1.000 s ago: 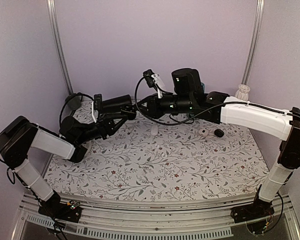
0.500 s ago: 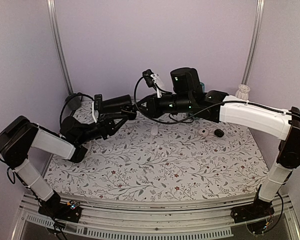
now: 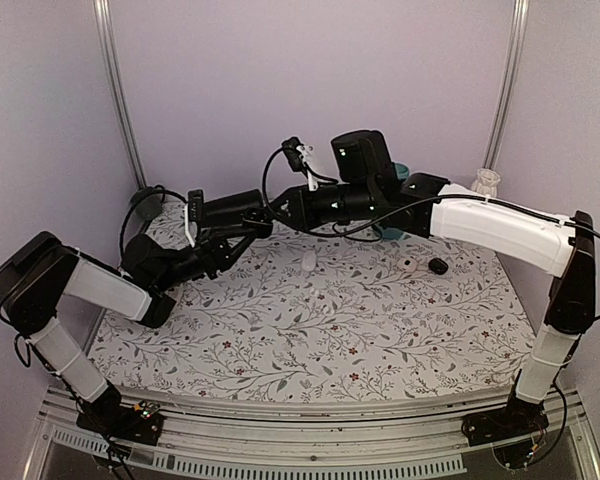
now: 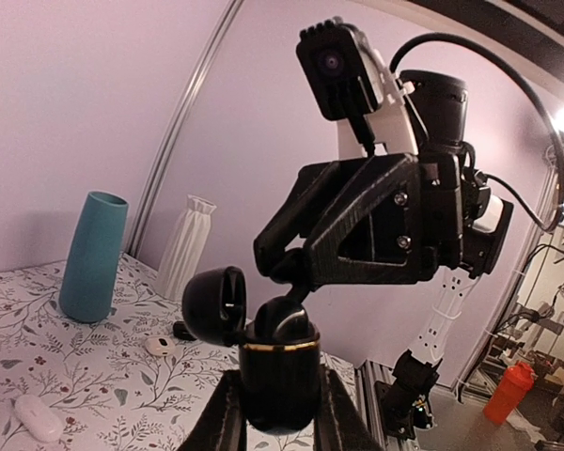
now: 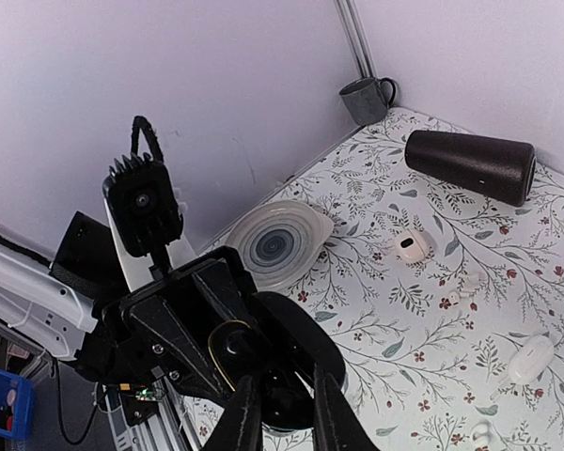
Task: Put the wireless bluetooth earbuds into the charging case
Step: Pass from the left arm to the right
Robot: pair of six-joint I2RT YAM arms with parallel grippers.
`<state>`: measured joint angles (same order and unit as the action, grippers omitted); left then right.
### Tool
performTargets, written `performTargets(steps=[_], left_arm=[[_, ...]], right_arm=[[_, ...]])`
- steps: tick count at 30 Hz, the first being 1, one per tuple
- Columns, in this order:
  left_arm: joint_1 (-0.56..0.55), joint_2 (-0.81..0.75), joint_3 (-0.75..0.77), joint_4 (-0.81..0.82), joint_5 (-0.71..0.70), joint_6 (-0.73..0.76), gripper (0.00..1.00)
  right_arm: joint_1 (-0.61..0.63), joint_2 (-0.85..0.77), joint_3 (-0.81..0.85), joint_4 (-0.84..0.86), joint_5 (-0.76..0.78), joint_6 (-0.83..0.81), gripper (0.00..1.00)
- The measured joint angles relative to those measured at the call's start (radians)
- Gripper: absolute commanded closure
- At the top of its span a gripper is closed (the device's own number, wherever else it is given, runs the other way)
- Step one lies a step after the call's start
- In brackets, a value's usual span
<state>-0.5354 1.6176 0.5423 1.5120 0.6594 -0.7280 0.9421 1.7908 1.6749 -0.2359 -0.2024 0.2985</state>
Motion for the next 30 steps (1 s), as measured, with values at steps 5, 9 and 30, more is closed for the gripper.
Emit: performTargets(steps=[5, 9, 30], left_arm=[[-0.002, 0.003, -0.001, 0.0, -0.015, 0.009, 1.0], [-0.005, 0.004, -0.003, -0.002, -0.022, 0.028, 1.0], [-0.037, 0.007, -0.024, 0.003, -0.113, 0.147, 1.0]], right_arm=[[0.0, 0.022, 0.045, -0.05, 0.014, 0.033, 0.83], [0.0, 0.035, 0.068, -0.073, 0.014, 0.066, 0.82], [-0.001, 0.077, 0.114, -0.158, 0.016, 0.167, 0.71]])
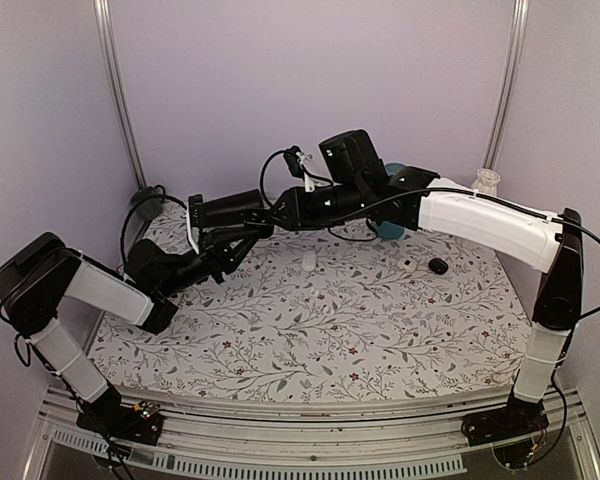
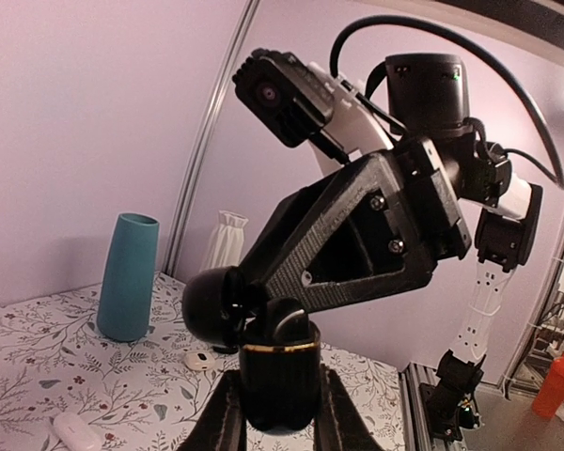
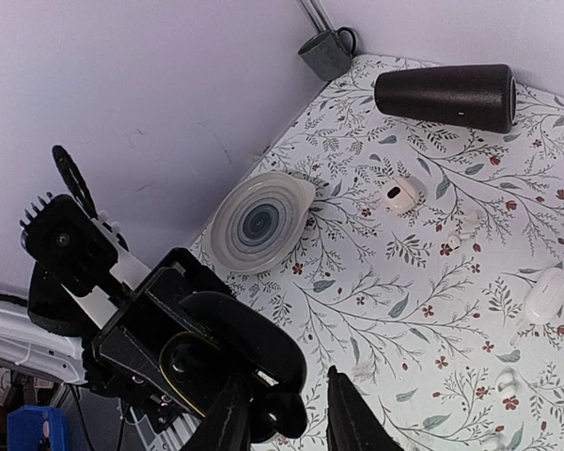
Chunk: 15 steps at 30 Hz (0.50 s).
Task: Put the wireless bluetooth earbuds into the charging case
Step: Pass from the left arm to the right
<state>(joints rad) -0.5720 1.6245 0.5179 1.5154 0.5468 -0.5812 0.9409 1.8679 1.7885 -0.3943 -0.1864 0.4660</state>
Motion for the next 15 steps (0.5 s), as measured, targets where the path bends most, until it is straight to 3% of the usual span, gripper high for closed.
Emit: performTargets(steps=[7, 15], left_arm=[[-0.005, 0.001, -0.001, 0.001, -0.01, 0.018, 1.0], [-0.007, 0.005, -0.001, 0.002, -0.006, 0.029, 1.0]], right_arm=[[-0.002, 0.0, 0.0, -0.002, -0.003, 0.003, 0.7], [-0.002, -0.014, -0.034, 0.032, -0.033, 0.0, 0.61]])
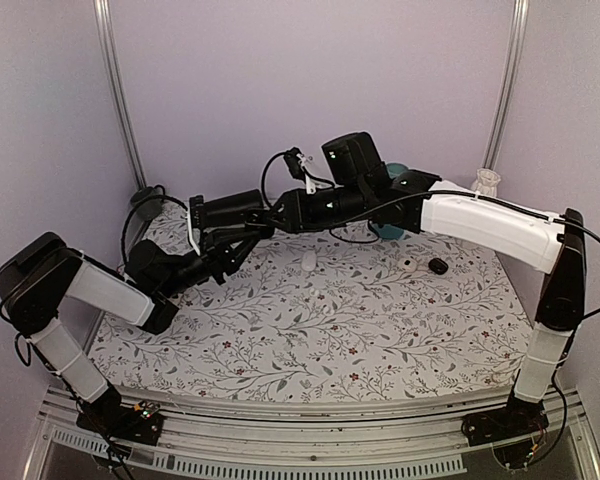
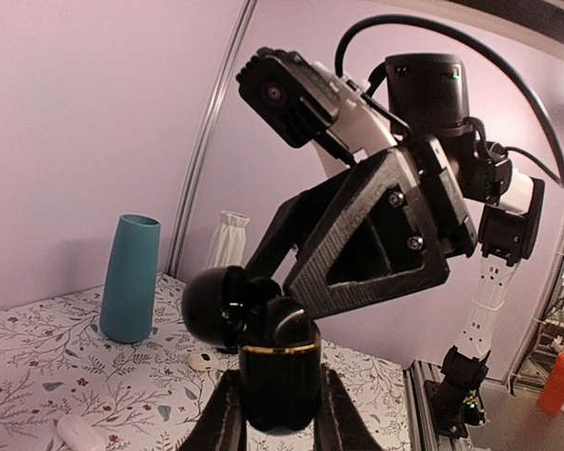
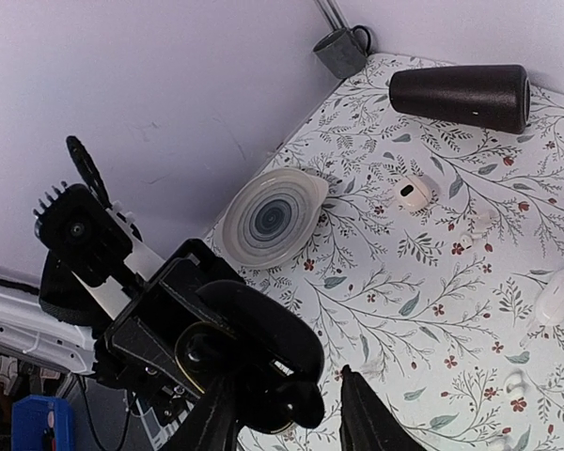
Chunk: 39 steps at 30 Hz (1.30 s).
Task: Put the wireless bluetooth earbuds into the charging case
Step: Pass from the left arm to the right
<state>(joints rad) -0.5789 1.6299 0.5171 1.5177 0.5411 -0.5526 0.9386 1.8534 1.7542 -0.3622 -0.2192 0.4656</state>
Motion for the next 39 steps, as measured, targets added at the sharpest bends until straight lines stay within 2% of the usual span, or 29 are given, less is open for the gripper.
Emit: performTargets(steps=[3, 9, 14, 19, 23, 29, 35, 39], left_arm=[[0.0, 0.0, 0.0, 0.001, -0.005, 0.0, 1.0], [0.0, 0.0, 0.0, 0.003, -0.008, -0.001, 1.0], [0.0, 0.0, 0.001, 0.003, -0.006, -0.002, 1.0], [0.0, 0.0, 0.008, 0.003, 0.008, -0.02, 1.0], [-0.001, -0.001, 0.028, 0.003, 0.029, -0.049, 1.0], [-0.004, -0.024, 0.054, 0.003, 0.055, -0.099, 1.0], [-0.034, -0.035, 0.087, 0.004, 0.077, -0.134, 1.0], [-0.056, -0.035, 0.092, 0.004, 0.081, -0.144, 1.0]], right_arm=[[-0.001, -0.019, -0.022, 0.012, -0.024, -0.01, 0.59], [-0.002, -0.043, -0.043, 0.016, -0.037, -0.012, 0.39], [-0.015, -0.095, -0.134, 0.082, -0.057, -0.002, 0.33], [-0.037, -0.195, -0.308, 0.243, -0.104, 0.005, 0.33], [-0.047, -0.274, -0.513, 0.493, -0.153, 0.002, 0.34], [-0.049, -0.279, -0.721, 0.865, -0.191, -0.036, 0.39], [-0.049, -0.231, -0.752, 1.159, -0.244, -0.058, 0.46], [-0.049, -0.199, -0.752, 1.282, -0.273, -0.053, 0.5]])
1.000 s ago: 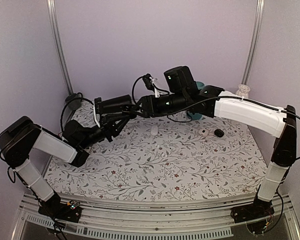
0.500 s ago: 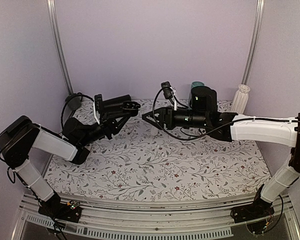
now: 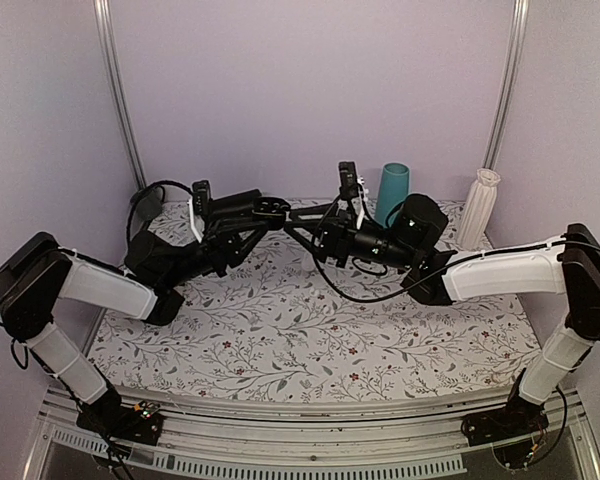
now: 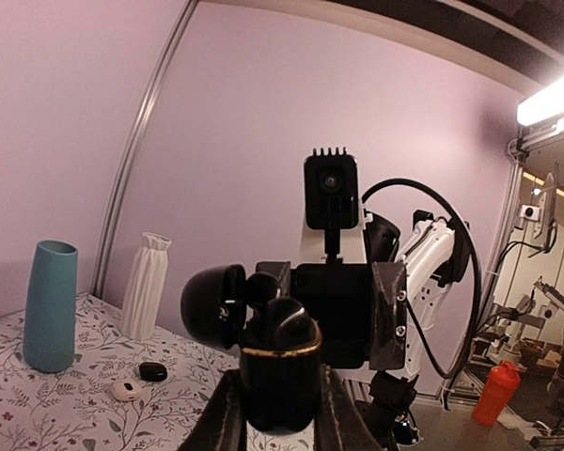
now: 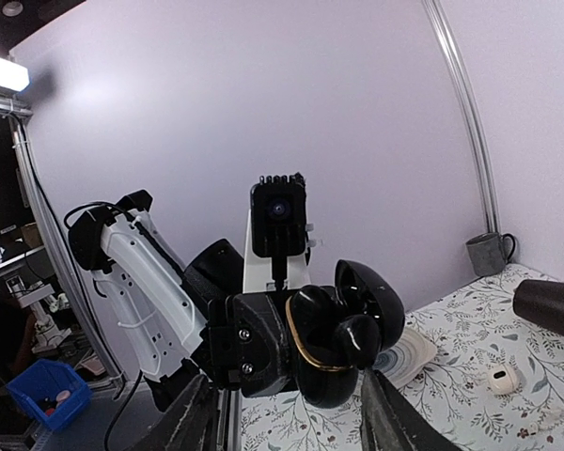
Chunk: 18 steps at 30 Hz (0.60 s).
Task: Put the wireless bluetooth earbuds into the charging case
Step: Pass from the left arm to the right
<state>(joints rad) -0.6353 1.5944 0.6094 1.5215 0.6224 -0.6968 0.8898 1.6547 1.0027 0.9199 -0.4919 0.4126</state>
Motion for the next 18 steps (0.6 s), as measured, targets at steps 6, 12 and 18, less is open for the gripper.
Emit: performTargets(steps=[6, 12, 18], left_arm=[[-0.019, 0.0, 0.018, 0.001, -0.005, -0.003, 1.0], [-0.046, 0.0, 0.051, 0.001, -0.007, 0.01, 1.0], [-0.056, 0.0, 0.058, 0.0, -0.014, 0.025, 1.0]], right_arm=[[-0.001, 0.005, 0.0, 0.069, -0.021, 0.014, 0.55], [-0.001, 0.005, 0.0, 0.083, -0.039, 0.017, 0.56], [-0.001, 0.005, 0.0, 0.065, -0.038, 0.018, 0.61]])
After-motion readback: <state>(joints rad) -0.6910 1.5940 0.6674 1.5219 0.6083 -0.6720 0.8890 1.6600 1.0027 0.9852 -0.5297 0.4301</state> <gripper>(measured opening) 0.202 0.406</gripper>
